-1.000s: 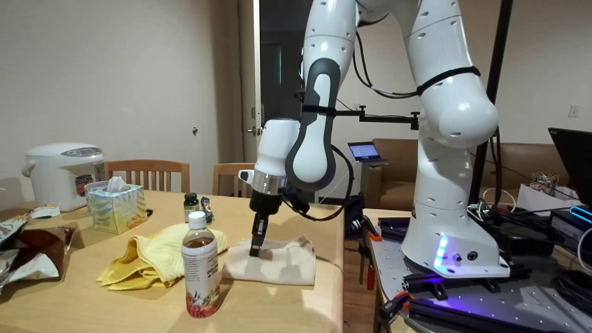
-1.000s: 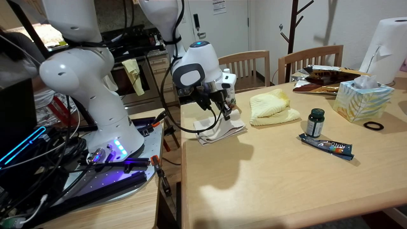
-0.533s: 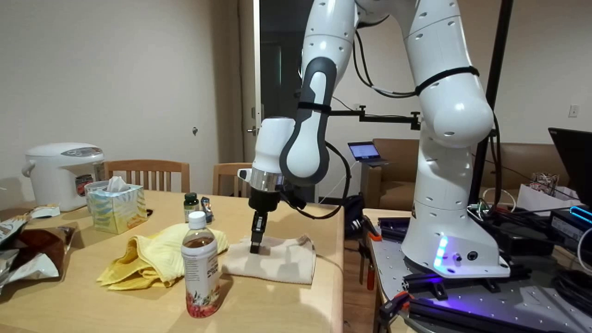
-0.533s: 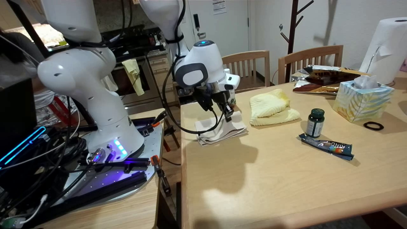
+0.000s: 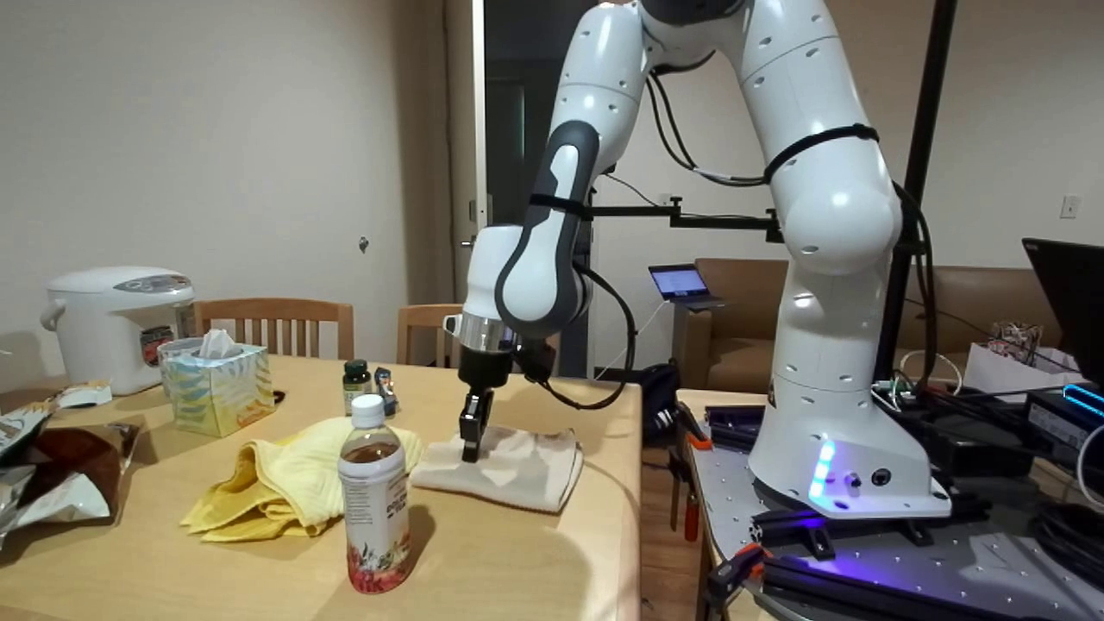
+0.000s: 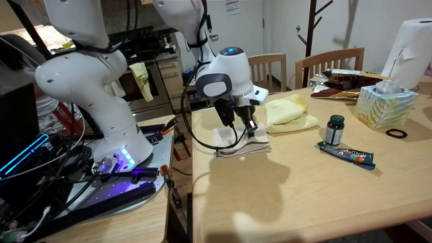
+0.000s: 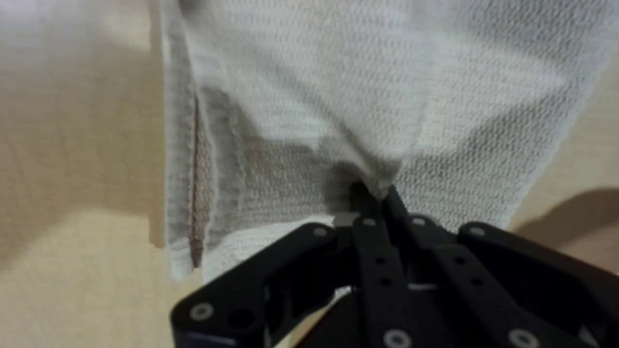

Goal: Take the cloth and wipe the table

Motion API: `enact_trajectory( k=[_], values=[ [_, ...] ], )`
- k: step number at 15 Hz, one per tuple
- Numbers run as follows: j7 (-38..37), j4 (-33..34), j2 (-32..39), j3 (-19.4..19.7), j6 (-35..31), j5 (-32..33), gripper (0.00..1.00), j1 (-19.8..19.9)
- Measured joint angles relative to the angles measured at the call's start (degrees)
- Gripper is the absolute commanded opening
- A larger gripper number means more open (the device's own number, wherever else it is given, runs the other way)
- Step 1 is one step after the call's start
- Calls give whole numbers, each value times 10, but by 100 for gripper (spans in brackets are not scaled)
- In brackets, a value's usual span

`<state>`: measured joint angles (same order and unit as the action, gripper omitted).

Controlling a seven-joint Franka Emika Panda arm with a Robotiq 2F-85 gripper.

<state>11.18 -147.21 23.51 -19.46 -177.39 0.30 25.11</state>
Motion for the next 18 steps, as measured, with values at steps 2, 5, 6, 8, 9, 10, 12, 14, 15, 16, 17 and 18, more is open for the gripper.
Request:
enact_trajectory(
  k=[2, 5, 6, 8, 9, 10, 12, 14, 15, 16, 17, 18],
  values=[
    [5, 6, 7, -2, 1, -1, 1, 29],
    [8, 6, 6, 0, 2, -2, 1, 69],
    [10, 5, 3, 5, 5, -2, 1, 79],
    [11, 0, -12, 27, 19, -2, 1, 85],
    [11, -3, -24, 41, 27, -2, 1, 84],
    [11, -6, -39, 61, 39, -1, 1, 77],
    [11, -11, -79, 118, 68, 2, 1, 47],
    [11, -15, -124, 190, 104, 21, 1, -1],
    [9, -16, -143, 223, 123, 40, 1, -24],
    [9, -15, -160, 249, 139, 58, 1, -44],
    [8, -14, -171, 266, 149, 72, 1, -59],
    [8, -14, -179, 274, 155, 75, 1, -72]
  ],
)
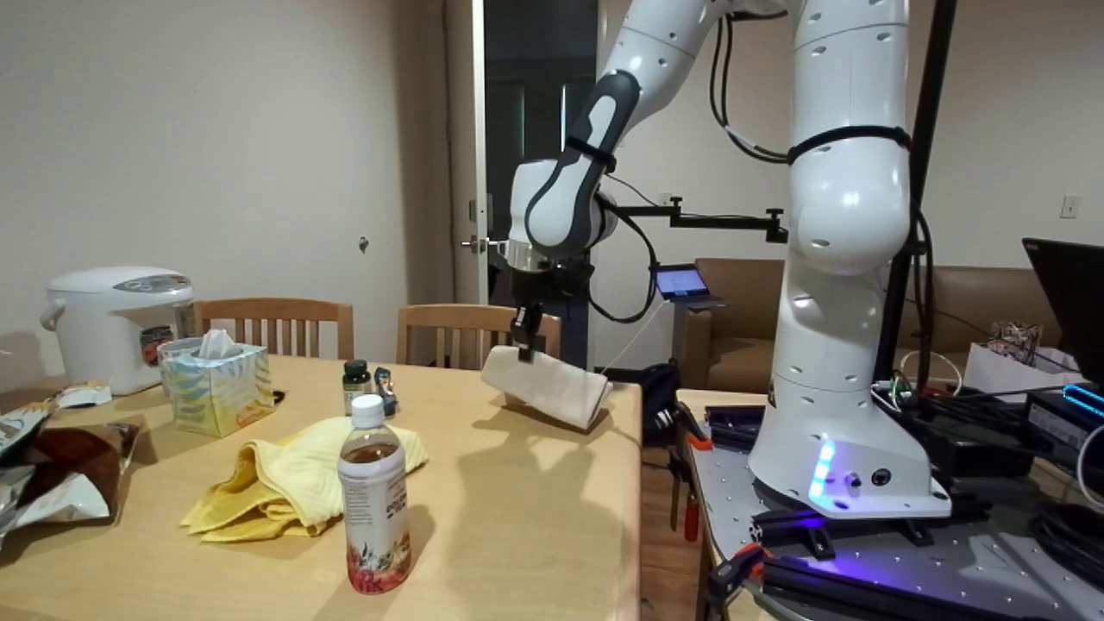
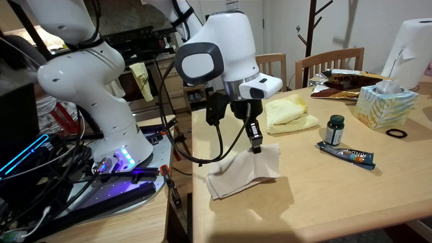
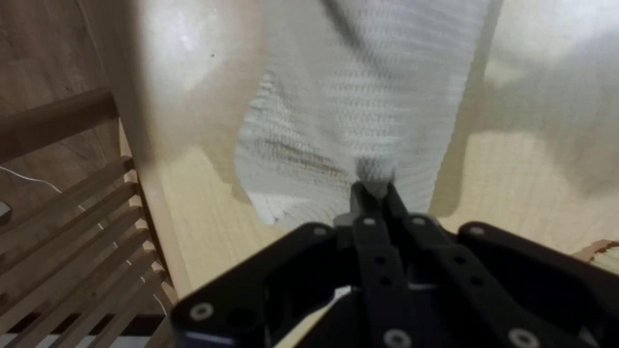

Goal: Take the cloth and wipe the table

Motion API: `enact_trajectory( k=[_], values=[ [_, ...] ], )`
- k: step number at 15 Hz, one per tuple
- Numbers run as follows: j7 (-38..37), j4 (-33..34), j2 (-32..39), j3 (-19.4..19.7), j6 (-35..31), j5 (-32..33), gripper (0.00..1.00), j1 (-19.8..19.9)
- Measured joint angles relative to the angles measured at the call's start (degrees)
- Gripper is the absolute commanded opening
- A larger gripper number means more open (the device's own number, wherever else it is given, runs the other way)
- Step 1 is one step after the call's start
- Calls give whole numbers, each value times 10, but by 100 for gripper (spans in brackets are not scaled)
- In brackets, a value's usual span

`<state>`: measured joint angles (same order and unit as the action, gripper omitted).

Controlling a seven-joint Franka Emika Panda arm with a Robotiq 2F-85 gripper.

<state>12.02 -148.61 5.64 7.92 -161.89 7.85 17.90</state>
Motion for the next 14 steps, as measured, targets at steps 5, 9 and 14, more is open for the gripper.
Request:
enact_trajectory(
  k=[5, 9, 14],
  values=[
    [19, -2, 3, -15, -2, -53, 1, -47],
    [102, -1, 18, -82, -8, -190, 1, -66],
    [171, 31, 49, -142, -9, -271, 1, -72]
  ],
)
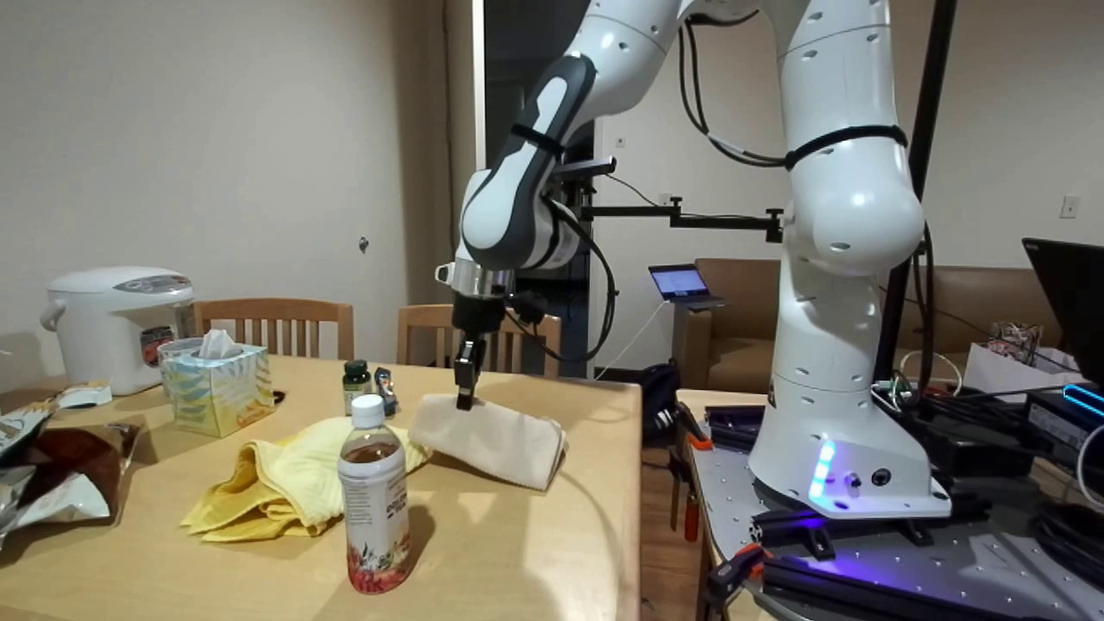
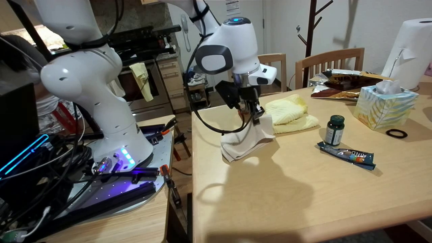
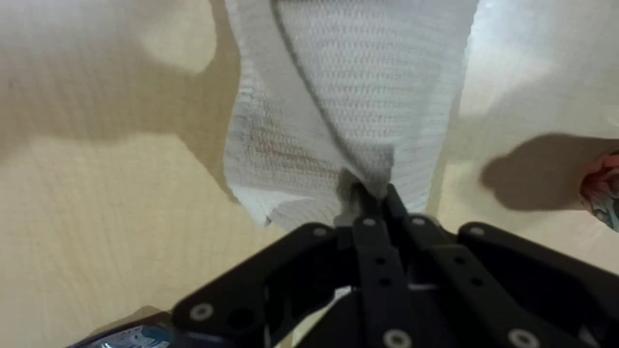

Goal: Take the cloth and wipe the table

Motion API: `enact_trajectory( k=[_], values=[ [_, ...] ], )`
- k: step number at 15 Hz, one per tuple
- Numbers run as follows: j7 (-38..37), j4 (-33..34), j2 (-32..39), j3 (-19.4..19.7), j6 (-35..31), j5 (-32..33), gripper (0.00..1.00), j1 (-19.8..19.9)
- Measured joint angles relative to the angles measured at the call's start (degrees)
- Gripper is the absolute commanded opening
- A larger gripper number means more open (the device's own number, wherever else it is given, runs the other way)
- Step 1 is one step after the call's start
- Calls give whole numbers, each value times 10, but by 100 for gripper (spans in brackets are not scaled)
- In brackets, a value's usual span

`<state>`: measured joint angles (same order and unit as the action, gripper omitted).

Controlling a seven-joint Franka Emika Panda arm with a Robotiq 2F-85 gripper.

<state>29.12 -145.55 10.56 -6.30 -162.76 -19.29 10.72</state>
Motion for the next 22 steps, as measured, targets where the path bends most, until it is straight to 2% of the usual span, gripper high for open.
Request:
enact_trajectory(
  k=[4, 8, 12, 17, 22],
  values=[
    [30, 41, 38, -11, 0, -1, 1, 7],
    [52, 78, 80, -34, 0, -2, 1, 33],
    [68, 88, 109, -55, 0, -11, 1, 81],
    [83, 88, 113, -73, 0, -26, 1, 133],
    [98, 88, 113, -102, 0, -26, 1, 136]
  ],
)
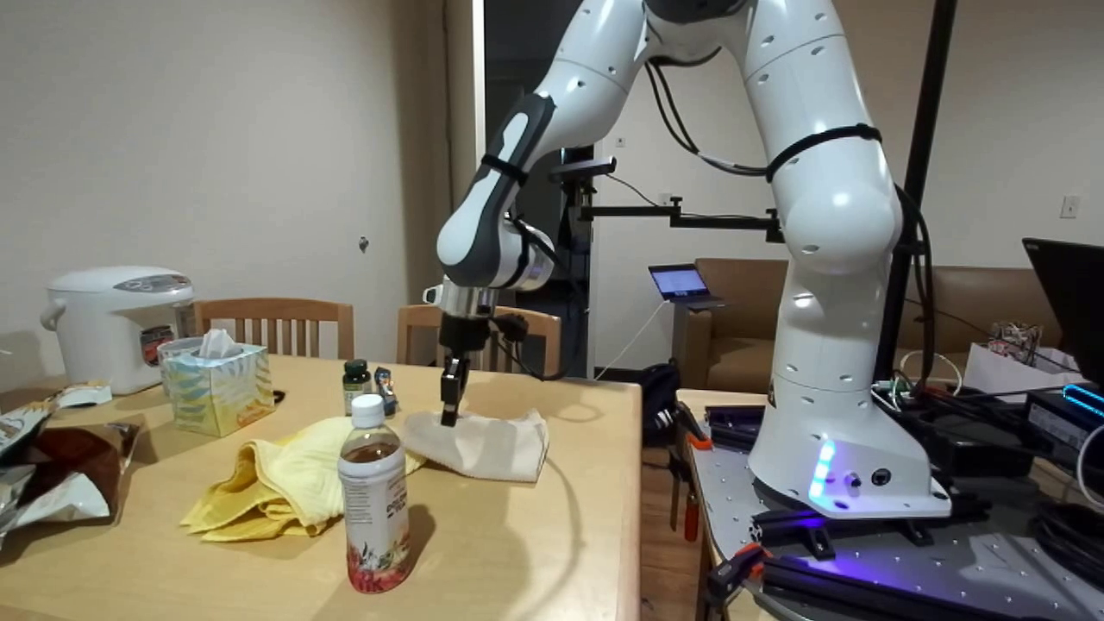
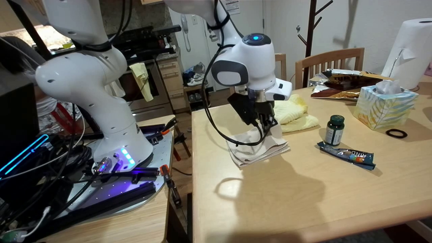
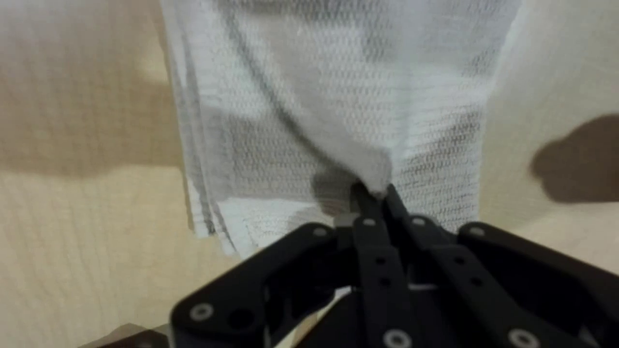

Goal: Take the cloth and wipe the table

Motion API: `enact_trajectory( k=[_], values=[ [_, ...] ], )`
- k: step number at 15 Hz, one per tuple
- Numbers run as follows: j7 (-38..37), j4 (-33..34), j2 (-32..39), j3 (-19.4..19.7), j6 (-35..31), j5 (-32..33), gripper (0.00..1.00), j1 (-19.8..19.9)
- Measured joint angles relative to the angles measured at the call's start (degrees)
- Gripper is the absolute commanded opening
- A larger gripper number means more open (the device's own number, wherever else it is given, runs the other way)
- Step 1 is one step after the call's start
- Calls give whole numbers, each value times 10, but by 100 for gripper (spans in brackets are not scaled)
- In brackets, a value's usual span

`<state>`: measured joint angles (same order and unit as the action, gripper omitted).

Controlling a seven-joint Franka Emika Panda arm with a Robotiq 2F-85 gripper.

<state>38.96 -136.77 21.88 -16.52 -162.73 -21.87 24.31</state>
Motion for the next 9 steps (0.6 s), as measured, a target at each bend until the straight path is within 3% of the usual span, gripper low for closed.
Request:
enact_trajectory(
  k=[9],
  values=[
    [10, -9, 0, -35, -74, -1, 1, 1]
  ],
)
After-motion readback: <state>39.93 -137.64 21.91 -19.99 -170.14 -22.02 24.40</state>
